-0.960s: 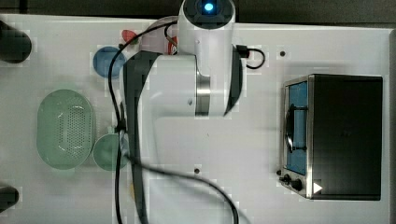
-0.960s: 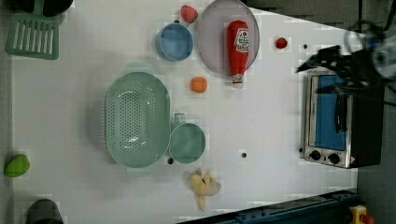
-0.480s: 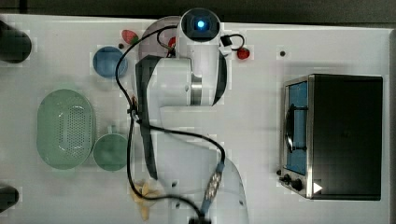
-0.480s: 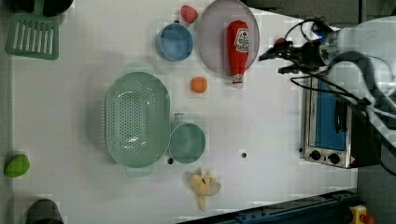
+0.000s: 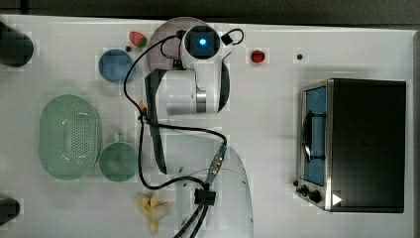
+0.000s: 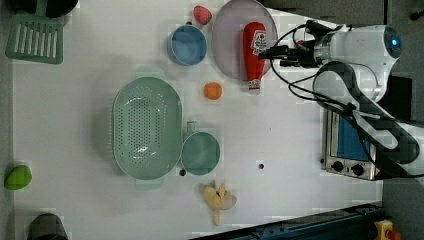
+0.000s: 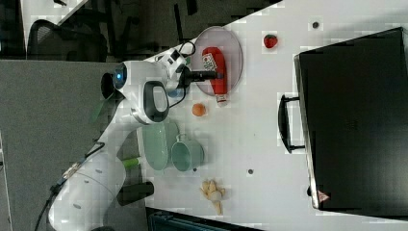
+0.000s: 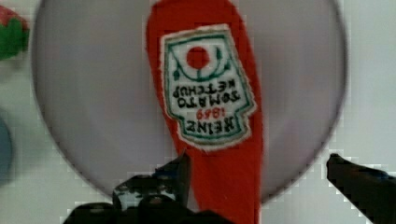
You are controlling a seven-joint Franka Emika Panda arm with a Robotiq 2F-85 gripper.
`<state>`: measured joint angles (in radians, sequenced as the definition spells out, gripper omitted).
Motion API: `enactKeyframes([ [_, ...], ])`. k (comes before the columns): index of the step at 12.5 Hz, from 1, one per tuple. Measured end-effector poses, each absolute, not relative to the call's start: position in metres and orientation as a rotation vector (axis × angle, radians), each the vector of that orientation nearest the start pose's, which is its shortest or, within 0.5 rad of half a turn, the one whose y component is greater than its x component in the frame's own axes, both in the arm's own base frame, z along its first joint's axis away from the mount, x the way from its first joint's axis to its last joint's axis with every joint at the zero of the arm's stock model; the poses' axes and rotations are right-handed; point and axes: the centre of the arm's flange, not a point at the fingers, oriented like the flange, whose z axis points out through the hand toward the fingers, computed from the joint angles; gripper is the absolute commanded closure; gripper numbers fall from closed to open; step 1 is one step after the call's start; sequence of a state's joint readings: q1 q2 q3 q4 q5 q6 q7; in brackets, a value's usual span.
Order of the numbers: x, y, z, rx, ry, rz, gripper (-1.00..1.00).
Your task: Pick ketchup from plate and place it on table.
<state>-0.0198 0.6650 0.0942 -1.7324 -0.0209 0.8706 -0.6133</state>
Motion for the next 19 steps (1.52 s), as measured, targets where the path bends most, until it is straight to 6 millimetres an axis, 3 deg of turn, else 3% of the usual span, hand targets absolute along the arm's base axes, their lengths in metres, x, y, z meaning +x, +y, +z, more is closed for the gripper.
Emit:
enactKeyframes([
  [6,0.682,0.063,0.172,-3.108,0.024,-0.174,-1.0],
  [7,0.682,0.065,0.169,-3.104,0.02,-0.192,-0.92],
  [10,0.681,0.066,0.166,-3.105,0.014,-0.193,-0.21],
  [16,0.684,0.059,0.171,-3.1,0.041,-0.21,-0.2],
  [19,0.679,0.054,0.194,-3.084,0.113,-0.113,-0.2],
])
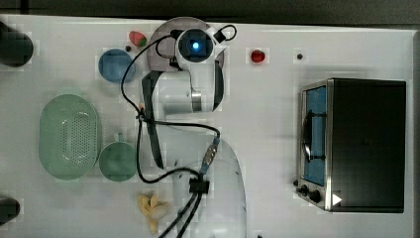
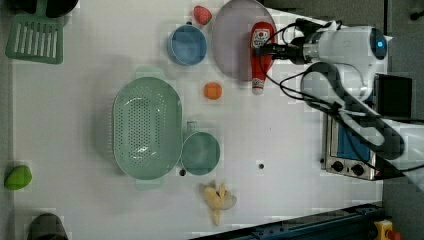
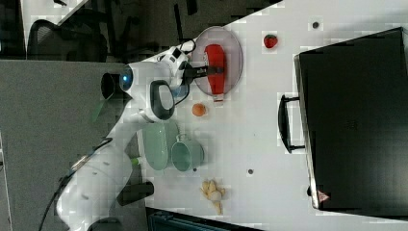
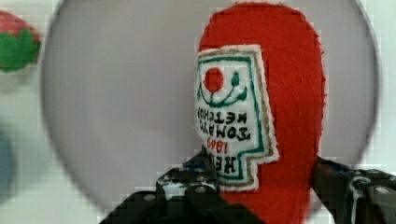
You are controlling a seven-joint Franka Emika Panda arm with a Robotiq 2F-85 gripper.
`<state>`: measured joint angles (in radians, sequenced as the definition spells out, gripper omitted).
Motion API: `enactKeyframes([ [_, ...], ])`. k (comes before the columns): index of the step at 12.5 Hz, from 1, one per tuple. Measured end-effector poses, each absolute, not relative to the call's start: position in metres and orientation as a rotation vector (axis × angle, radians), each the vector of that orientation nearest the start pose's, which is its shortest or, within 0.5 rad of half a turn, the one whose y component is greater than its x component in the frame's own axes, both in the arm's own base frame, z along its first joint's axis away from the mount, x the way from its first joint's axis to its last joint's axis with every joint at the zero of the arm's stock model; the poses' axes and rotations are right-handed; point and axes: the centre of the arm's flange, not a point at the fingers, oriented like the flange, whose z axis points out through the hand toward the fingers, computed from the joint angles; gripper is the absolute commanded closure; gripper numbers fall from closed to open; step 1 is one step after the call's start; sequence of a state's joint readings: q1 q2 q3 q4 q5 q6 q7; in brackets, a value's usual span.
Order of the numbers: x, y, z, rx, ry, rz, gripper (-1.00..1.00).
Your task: Pick ketchup from plate and place it on table.
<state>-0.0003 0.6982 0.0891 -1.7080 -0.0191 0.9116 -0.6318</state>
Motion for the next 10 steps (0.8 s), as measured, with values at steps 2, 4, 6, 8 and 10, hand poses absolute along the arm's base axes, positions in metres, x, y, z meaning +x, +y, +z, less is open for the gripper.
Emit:
enactKeyframes([
  [2,0.675,0.052,0.24,-3.049,0.179,-0.053,-0.2],
  [4,0.672,0.049,0.307,-3.047,0.178,-0.087,-0.2],
  [6,0.658,0.042,0.38,-3.056,0.181,-0.077,-0.2],
  [8,0.635,0.03,0.446,-3.069,0.198,-0.032,-0.2],
  [10,0.616,0.011,0.5,-3.063,0.243,-0.136,-0.2],
])
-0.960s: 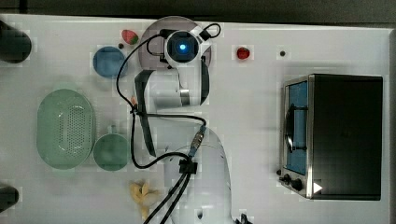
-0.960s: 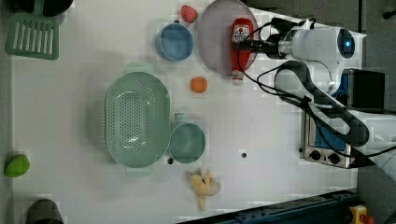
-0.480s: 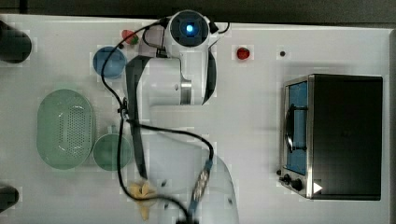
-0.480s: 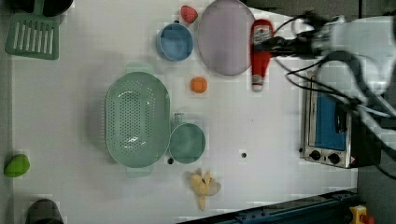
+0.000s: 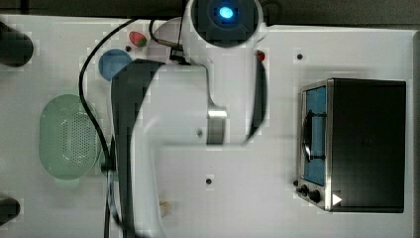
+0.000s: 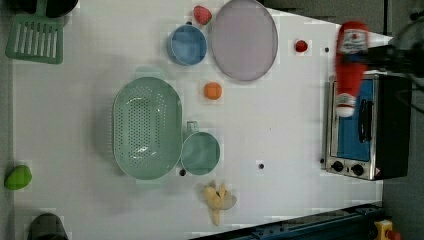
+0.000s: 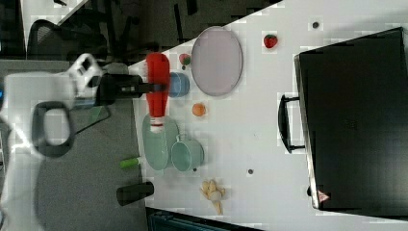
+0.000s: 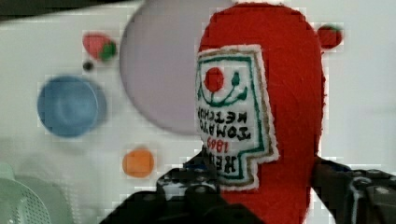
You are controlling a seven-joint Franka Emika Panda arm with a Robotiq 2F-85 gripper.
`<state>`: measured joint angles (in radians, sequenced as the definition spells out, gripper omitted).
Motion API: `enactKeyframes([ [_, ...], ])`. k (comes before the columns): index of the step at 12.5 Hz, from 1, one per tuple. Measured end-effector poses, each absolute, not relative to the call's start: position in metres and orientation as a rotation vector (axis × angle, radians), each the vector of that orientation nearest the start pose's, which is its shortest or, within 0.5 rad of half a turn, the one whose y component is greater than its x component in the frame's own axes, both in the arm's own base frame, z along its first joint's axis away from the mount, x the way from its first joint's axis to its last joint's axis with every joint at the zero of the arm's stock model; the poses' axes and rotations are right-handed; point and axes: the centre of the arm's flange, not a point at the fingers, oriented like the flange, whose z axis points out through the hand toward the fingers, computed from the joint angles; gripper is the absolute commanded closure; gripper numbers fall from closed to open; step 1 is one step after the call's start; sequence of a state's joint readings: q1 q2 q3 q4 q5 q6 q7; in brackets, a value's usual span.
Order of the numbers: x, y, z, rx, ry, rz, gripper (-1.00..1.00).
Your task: Pick ketchup from plate and place it on table.
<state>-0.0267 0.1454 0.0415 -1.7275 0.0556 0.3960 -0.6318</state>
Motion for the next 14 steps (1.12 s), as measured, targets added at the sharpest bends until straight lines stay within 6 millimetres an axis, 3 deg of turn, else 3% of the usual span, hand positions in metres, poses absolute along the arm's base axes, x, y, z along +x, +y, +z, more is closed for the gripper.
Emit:
enactKeyframes([
  [2,0.589,-0.008,0.521,-3.056,0.298,-0.169,-0.2],
  [4,0.559,-0.029,0.507,-3.065,0.354,-0.116,-0.2],
  [5,0.546,-0.039,0.489,-3.067,0.385,-0.074,-0.2],
  [8,0.523,-0.055,0.41,-3.059,0.45,-0.042,-0.2],
  [11,0.493,-0.044,0.316,-3.071,0.44,0.09,-0.2],
  [14,0.474,-0.035,0.239,-3.077,0.424,0.216,-0.2],
])
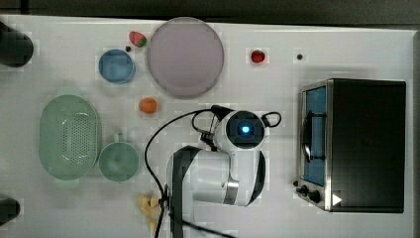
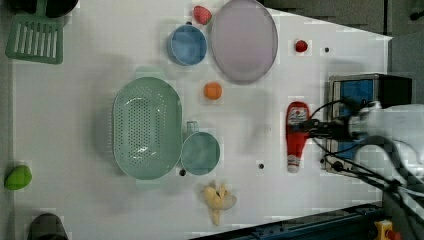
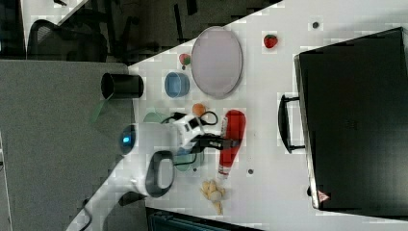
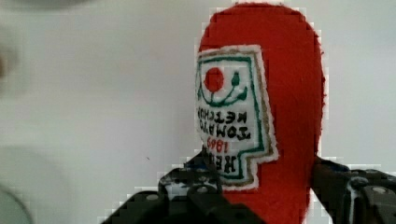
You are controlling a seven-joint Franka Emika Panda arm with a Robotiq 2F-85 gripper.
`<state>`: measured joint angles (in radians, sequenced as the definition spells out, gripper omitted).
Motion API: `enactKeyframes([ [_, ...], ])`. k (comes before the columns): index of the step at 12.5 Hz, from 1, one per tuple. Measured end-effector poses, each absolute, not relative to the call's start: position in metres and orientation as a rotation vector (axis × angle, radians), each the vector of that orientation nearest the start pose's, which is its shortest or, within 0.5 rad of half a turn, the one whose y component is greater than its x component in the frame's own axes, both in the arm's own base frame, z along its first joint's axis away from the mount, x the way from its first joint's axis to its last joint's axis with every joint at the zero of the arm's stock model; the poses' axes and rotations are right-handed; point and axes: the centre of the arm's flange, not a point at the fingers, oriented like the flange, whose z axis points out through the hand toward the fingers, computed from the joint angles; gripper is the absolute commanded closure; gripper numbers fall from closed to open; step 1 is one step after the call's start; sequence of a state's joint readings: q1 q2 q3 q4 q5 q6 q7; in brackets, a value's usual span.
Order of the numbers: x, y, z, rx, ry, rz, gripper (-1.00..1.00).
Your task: Pick ketchup from plate and place it on table.
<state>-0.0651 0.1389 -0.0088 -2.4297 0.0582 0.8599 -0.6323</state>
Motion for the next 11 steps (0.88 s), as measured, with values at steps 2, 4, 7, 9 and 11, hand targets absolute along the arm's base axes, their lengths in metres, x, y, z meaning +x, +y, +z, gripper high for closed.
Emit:
enactKeyframes([
  [2,0.468,-0.031,0.204,-3.082,0.413,0.253,-0.25],
  [4,0.465,-0.031,0.18,-3.084,0.411,0.282,-0.66],
  [7,0.471,-0.03,0.181,-3.09,0.404,0.217,-1.0],
  [9,0.478,-0.032,0.207,-3.085,0.424,0.185,-1.0],
  [11,0.485,-0.033,0.254,-3.065,0.504,0.185,-1.0],
])
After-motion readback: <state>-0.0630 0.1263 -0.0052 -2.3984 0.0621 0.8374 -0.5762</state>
